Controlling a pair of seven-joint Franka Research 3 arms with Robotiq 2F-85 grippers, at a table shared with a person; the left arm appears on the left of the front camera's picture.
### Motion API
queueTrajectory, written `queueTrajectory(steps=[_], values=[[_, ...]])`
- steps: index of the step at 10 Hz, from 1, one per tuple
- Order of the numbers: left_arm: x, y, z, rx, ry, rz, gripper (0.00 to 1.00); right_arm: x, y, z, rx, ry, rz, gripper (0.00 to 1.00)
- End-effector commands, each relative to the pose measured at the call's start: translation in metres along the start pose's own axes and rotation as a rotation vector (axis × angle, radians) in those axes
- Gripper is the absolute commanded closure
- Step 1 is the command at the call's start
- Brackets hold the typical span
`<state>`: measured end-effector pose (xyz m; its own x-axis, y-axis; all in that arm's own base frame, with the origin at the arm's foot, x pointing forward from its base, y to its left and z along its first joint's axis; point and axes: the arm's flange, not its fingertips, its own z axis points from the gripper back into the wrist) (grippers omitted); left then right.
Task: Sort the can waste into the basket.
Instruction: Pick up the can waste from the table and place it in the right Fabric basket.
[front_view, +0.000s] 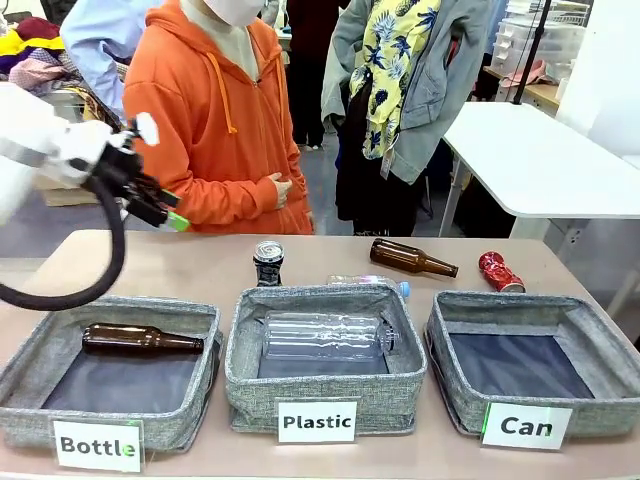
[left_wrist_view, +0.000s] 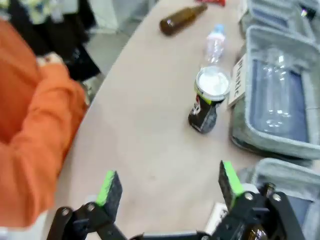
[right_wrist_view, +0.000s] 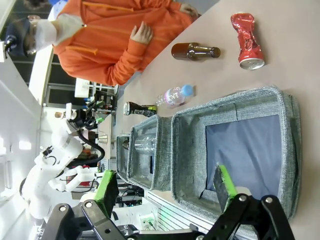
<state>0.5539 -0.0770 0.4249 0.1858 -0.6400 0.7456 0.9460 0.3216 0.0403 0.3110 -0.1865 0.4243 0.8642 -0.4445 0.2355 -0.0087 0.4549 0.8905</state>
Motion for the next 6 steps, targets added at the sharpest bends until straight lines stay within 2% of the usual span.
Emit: queueTrajectory(steps=[1, 2, 3, 5, 6], values=[[-0.001, 0.003, -0.028, -0.072, -0.042, -0.182, 0.00, 0.003, -0.001, -0.001, 0.030, -0.020, 0.026, 0.00], [0.001, -0.003, -0.045, -0.160, -0.097, -0.261, 0.00, 0.003, -0.001, -0.001, 0.030, -0.020, 0.026, 0.00], [-0.002, -0.008, -0.061, -0.174, -0.123, -0.312, 0.00, 0.003, -0.001, -0.001, 0.030, -0.020, 0.026, 0.00], [-0.007, -0.011, -0.074, -0.238, -0.186, -0.321, 0.00, 0.003, -0.001, -0.001, 0.030, -0.020, 0.026, 0.00], [0.004, -0.015, -0.073, -0.177, -0.084, -0.304, 0.00, 0.003, -0.001, -0.001, 0.030, -0.020, 0.026, 0.00]])
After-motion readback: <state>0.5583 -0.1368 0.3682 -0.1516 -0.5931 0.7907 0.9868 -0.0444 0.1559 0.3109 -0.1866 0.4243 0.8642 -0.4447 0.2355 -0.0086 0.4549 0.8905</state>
